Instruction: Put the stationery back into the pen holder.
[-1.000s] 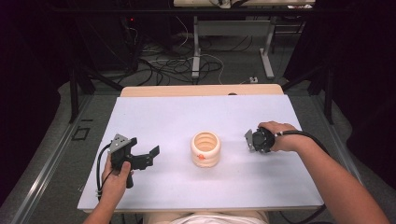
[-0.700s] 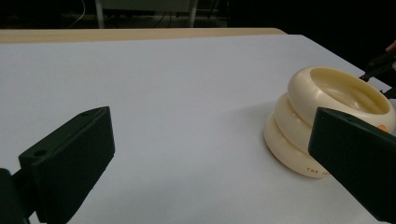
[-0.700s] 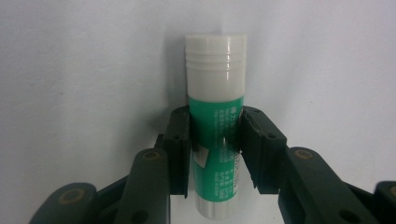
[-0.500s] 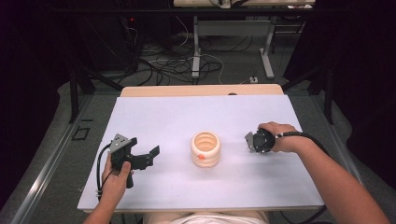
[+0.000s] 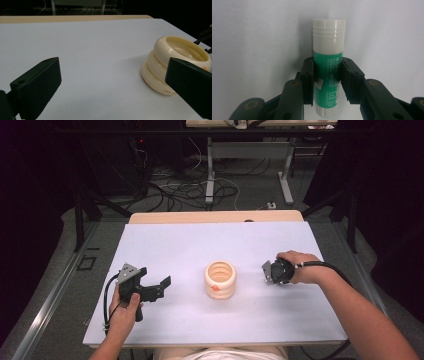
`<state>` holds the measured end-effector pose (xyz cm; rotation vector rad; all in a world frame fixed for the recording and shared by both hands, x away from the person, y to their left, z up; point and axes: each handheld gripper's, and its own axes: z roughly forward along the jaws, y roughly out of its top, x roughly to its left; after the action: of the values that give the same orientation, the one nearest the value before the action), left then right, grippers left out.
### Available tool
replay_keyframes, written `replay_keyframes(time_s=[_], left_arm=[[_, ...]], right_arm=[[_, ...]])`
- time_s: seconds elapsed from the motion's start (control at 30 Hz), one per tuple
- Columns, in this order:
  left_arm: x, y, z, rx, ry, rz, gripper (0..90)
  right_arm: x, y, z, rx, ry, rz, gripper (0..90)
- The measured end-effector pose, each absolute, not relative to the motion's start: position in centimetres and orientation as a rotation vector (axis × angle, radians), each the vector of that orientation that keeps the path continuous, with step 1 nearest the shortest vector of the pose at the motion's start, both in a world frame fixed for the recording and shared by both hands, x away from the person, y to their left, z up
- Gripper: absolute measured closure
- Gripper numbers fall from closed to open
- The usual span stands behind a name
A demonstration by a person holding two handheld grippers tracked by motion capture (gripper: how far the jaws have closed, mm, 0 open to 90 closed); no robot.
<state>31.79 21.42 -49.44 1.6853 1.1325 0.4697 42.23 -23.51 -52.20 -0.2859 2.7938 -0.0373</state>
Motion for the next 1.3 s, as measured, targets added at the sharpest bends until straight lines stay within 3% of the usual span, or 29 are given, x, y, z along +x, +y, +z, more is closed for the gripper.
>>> replay_keyframes(time_s=[1.3], left_arm=[[31.8, 21.3, -49.4, 1.687, 1.133, 0.468, 0.4]], right_arm=[[40.7, -21.6, -47.7, 0.183, 2.683, 0.384, 65.8]])
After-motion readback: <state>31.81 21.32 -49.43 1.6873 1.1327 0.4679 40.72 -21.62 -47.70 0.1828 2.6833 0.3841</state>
